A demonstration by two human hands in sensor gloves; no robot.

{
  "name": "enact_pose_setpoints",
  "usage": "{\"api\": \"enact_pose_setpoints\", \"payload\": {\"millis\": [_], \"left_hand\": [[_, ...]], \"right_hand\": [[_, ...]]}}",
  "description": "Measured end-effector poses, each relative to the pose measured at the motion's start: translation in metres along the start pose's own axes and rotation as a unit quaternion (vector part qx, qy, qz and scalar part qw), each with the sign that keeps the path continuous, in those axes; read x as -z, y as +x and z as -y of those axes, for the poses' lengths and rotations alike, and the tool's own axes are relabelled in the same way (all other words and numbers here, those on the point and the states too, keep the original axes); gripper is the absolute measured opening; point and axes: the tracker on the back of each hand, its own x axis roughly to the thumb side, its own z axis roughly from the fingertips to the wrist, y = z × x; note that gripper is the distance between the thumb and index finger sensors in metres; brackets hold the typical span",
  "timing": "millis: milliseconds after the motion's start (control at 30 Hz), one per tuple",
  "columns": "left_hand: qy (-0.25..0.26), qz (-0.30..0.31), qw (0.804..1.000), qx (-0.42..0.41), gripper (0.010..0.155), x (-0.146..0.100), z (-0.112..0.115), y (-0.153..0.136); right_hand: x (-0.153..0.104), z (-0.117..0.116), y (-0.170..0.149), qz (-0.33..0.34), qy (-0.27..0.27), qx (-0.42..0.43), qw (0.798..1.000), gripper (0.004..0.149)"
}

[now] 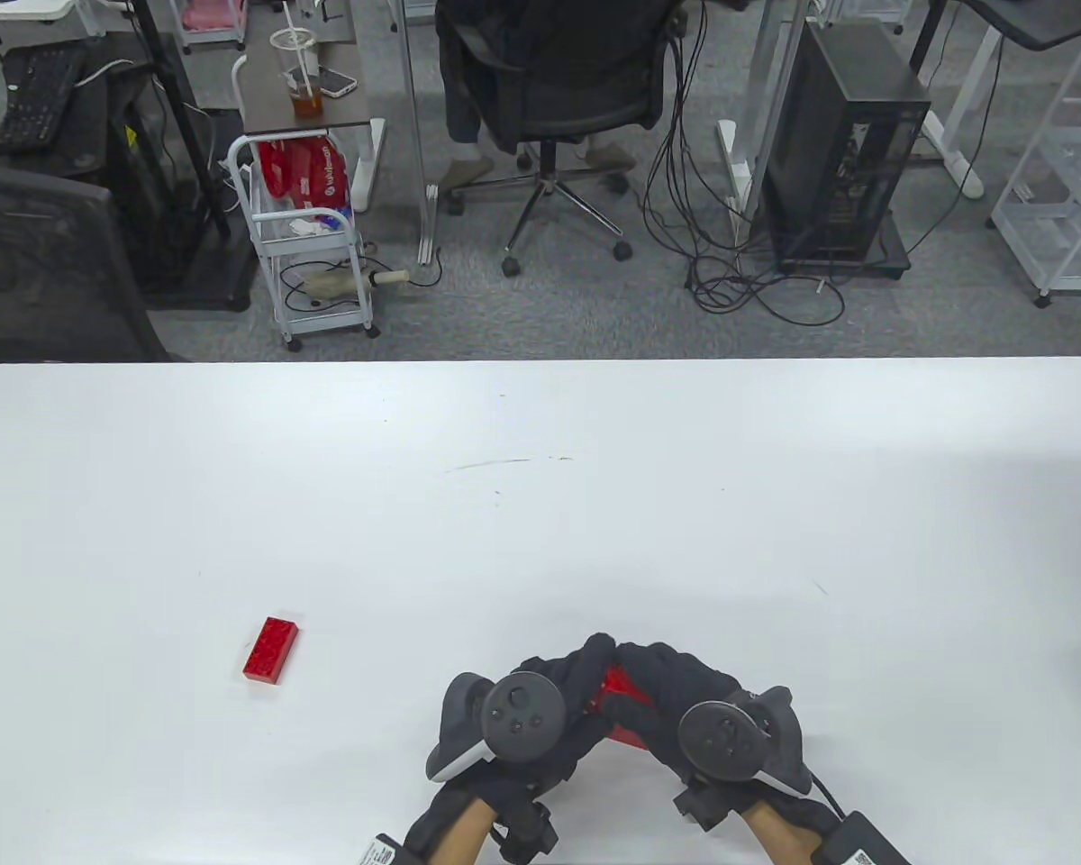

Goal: Separate stacked toy bricks from each other

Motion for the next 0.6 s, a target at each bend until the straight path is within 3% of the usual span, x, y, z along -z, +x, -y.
{"api": "enact_pose_setpoints", "payload": {"millis": [600], "left_hand": [[0.072,-0.032,0.996,0.035,0.078,-0.005,0.005,0.015]], "right_hand": [[0.0,0.003,-0.001,-0.009,0.002,0.034,0.999,0.064]]}}
